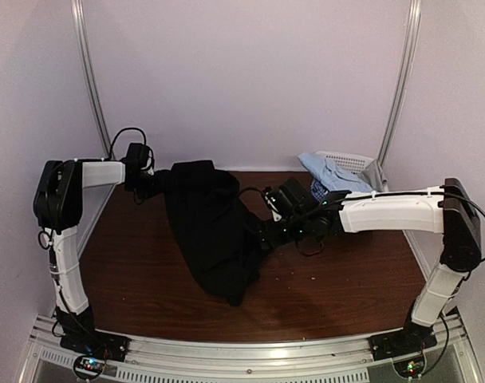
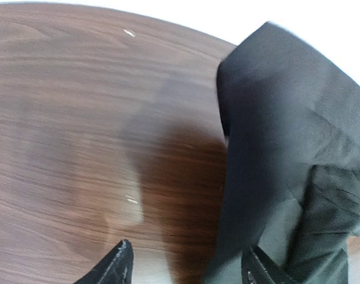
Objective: Fold and stack the long sleeve shirts
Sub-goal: Flatten out the crumpled shirt at the center of the board.
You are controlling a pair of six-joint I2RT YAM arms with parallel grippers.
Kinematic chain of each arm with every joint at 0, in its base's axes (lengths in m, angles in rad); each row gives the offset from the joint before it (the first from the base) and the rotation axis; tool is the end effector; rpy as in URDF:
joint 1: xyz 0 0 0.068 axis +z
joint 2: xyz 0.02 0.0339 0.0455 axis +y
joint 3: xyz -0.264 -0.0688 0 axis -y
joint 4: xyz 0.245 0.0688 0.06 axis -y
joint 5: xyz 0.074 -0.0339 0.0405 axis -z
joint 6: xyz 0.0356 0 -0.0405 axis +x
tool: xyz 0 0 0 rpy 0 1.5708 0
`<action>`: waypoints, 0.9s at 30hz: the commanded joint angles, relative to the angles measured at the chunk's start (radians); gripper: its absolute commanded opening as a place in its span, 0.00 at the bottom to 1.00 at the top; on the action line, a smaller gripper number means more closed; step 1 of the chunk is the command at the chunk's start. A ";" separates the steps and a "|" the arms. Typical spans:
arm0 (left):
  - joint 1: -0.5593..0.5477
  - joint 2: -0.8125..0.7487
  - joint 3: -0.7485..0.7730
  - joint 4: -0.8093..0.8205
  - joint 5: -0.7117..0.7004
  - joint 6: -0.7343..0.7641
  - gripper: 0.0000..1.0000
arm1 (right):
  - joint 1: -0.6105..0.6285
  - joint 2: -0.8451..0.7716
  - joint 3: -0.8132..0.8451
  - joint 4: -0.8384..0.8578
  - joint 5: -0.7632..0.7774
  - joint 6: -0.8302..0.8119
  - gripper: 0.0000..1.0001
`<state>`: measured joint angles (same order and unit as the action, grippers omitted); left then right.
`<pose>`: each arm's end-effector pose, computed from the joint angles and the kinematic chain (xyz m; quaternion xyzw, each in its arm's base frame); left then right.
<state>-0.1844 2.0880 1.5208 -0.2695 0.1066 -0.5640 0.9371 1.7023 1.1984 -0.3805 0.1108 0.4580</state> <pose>0.4542 -0.0886 0.1807 -0.1571 0.9189 -0.1773 0.3154 0.2208 0.2938 0.2249 -0.2050 0.9178 0.1759 0.2910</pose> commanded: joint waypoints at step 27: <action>-0.162 -0.272 -0.306 0.006 0.067 -0.036 0.68 | -0.100 0.136 0.100 -0.061 -0.042 -0.161 0.00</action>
<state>-0.3614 1.8824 1.2694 -0.3004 0.1802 -0.5690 0.8234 1.9938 1.4513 -0.4290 0.0681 0.2646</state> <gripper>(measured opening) 0.687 0.021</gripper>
